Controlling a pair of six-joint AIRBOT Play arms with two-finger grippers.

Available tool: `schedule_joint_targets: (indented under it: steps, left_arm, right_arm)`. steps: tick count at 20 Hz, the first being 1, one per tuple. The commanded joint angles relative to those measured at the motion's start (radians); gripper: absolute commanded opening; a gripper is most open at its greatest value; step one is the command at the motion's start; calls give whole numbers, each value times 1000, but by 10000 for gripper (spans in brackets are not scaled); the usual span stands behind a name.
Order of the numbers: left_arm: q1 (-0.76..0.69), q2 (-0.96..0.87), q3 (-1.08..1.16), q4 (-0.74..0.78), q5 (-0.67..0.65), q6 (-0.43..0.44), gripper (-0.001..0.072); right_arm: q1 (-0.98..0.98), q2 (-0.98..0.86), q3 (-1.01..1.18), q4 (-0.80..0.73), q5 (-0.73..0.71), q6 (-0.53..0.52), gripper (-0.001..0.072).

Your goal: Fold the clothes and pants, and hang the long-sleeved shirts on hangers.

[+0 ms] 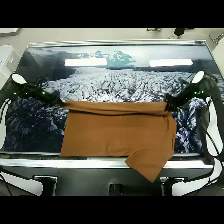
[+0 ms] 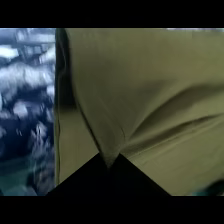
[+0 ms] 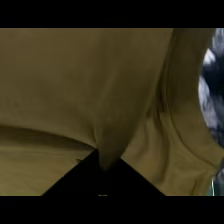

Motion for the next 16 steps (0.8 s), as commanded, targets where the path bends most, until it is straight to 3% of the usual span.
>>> schedule_joint_targets:
  steps: [1,16]
  left_arm:
    - [-1,-2,-50,8,-124,2,22]
    - [-10,-19,-148,50,-120,6,21]
  right_arm:
    - [-2,-14,-44,-11,90,2,37]
    - [-2,-34,-50,-65,125,71,38]
